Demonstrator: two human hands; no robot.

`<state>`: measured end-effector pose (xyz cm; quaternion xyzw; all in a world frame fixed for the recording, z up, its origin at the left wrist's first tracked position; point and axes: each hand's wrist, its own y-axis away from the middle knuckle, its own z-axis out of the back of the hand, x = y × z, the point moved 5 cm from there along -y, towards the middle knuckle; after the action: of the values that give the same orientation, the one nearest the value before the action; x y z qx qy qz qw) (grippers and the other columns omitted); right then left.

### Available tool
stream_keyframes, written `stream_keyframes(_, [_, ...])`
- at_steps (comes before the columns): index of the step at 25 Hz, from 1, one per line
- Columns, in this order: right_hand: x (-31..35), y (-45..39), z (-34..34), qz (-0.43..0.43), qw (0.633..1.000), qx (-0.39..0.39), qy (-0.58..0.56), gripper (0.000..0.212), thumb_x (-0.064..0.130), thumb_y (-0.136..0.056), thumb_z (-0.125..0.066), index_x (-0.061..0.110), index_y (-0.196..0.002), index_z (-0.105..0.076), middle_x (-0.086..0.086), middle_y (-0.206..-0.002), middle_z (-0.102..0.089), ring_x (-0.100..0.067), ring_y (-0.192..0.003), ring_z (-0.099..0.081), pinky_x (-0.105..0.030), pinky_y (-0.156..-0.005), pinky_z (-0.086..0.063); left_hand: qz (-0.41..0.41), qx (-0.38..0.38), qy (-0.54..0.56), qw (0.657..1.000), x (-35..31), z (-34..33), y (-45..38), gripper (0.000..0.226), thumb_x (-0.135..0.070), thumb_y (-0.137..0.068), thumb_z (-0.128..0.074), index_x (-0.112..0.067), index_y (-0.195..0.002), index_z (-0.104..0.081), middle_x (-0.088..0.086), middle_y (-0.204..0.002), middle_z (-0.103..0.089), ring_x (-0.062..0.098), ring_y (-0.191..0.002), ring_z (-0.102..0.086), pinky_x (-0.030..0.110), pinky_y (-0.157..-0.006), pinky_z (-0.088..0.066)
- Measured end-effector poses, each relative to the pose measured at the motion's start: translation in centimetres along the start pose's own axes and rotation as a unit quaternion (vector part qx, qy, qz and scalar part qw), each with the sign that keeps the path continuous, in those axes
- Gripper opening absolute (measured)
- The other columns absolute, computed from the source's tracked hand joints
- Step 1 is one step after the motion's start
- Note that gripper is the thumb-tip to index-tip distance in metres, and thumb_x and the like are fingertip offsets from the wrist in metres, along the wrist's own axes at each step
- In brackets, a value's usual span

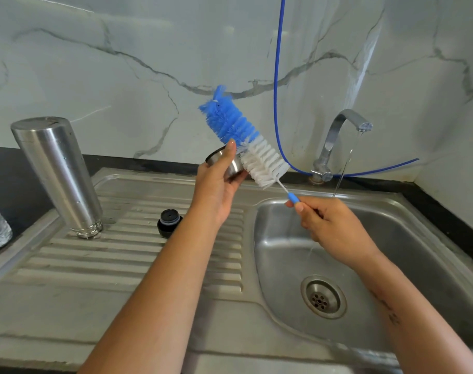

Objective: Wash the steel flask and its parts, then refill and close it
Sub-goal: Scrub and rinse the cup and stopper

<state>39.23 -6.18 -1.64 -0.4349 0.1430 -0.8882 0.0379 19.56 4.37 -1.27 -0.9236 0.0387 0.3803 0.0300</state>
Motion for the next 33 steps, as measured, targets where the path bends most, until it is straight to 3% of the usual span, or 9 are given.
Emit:
stream_keyframes(4, [-0.5, 0.3, 0.5, -0.008, 0.997, 0.032, 0.07, 0.027, 0.027, -0.106, -0.054, 0.011, -0.101, -0.076, 0.006, -0.057, -0.042, -0.007, -0.05, -0.033, -0.02, -0.049, -0.032, -0.013, -0.076, 0.01, 0.997, -0.7, 2.7, -1.6, 0.035, -0.028, -0.092, -0.074, -0.01, -0.12, -0.062, 0.013, -0.123, -0.069, 0.032, -0.12, -0.066, 0.045, -0.102, -0.055])
stream_keyframes(8, [0.1, -0.5, -0.2, 0.008, 0.997, -0.02, 0.079, 0.038, 0.027, -0.106, -0.05, -0.005, -0.1, -0.068, -0.002, -0.06, -0.045, -0.008, -0.049, -0.032, -0.021, -0.047, -0.029, 0.06, 0.011, -0.043, 0.997, 2.0, -0.5, 0.2, 0.018, -0.027, -0.095, -0.07, -0.013, -0.106, -0.069, 0.011, -0.107, -0.074, 0.026, -0.102, -0.069, 0.043, -0.099, -0.055])
stream_keyframes(10, [0.2, -0.9, -0.3, -0.001, 0.997, -0.045, 0.059, 0.039, 0.028, -0.107, -0.05, -0.006, -0.099, -0.068, -0.004, -0.061, -0.046, -0.008, -0.048, -0.031, -0.021, -0.045, -0.028, 0.06, 0.035, -0.06, 0.996, 2.6, -1.7, 0.8, 0.02, -0.019, -0.094, -0.07, -0.007, -0.11, -0.07, 0.012, -0.108, -0.075, 0.025, -0.104, -0.07, 0.04, -0.098, -0.057])
stream_keyframes(14, [-0.4, 0.2, -0.3, -0.024, 0.998, 0.051, 0.022, 0.023, 0.029, -0.106, -0.053, 0.024, -0.102, -0.076, 0.009, -0.053, -0.043, -0.008, -0.047, -0.032, -0.018, -0.046, -0.032, 0.026, 0.006, 0.058, 0.998, -0.5, 0.5, -1.0, 0.028, -0.012, -0.095, -0.068, 0.002, -0.119, -0.062, 0.021, -0.13, -0.066, 0.035, -0.122, -0.065, 0.047, -0.101, -0.056])
stream_keyframes(19, [0.5, -0.8, -0.2, 0.012, 0.998, -0.04, 0.043, 0.038, 0.028, -0.106, -0.051, -0.005, -0.101, -0.07, 0.002, -0.062, -0.047, -0.007, -0.05, -0.032, -0.017, -0.047, -0.029, 0.081, 0.085, -0.019, 0.993, 0.7, -1.9, 1.2, 0.018, -0.012, -0.101, -0.058, -0.004, -0.114, -0.067, 0.019, -0.134, -0.066, 0.032, -0.129, -0.061, 0.042, -0.101, -0.055])
stream_keyframes(22, [-0.1, -0.3, -0.2, 0.0, 1.0, -0.02, 0.004, 0.028, 0.025, -0.107, -0.051, 0.011, -0.102, -0.075, 0.012, -0.054, -0.045, -0.007, -0.048, -0.034, -0.019, -0.048, -0.033, 0.07, 0.058, -0.011, 0.996, 0.1, -1.5, 0.9, 0.016, -0.014, -0.099, -0.063, -0.006, -0.111, -0.069, 0.014, -0.124, -0.073, 0.027, -0.122, -0.066, 0.042, -0.104, -0.053])
stream_keyframes(26, [-0.8, 0.0, 0.1, -0.015, 0.999, -0.034, -0.02, 0.023, 0.025, -0.107, -0.051, 0.016, -0.106, -0.072, 0.009, -0.059, -0.044, -0.013, -0.056, -0.039, -0.028, -0.052, -0.035, 0.043, -0.004, -0.174, 0.984, -0.2, -0.1, 0.5, 0.009, -0.023, -0.088, -0.077, -0.02, -0.092, -0.07, -0.011, -0.073, -0.071, 0.011, -0.087, -0.062, 0.032, -0.087, -0.044])
stream_keyframes(30, [-0.3, 0.0, 0.4, 0.001, 0.997, -0.064, 0.033, 0.03, 0.018, -0.106, -0.051, 0.015, -0.077, -0.06, 0.002, -0.061, -0.041, -0.008, -0.054, -0.032, -0.021, -0.049, -0.028, 0.079, -0.023, -0.065, 0.995, 0.0, 0.0, 0.5, 0.008, -0.007, -0.087, -0.074, -0.006, -0.094, -0.072, 0.012, -0.097, -0.071, 0.025, -0.098, -0.068, 0.043, -0.096, -0.059])
stream_keyframes(33, [0.1, -0.1, -0.5, -0.002, 0.997, -0.066, 0.047, 0.038, 0.018, -0.106, -0.051, 0.012, -0.068, -0.048, 0.004, -0.057, -0.037, -0.007, -0.05, -0.029, -0.02, -0.047, -0.027, 0.102, 0.004, -0.052, 0.993, 1.4, -1.3, 1.3, 0.02, -0.014, -0.091, -0.074, -0.006, -0.108, -0.069, 0.017, -0.116, -0.07, 0.03, -0.113, -0.068, 0.048, -0.095, -0.059])
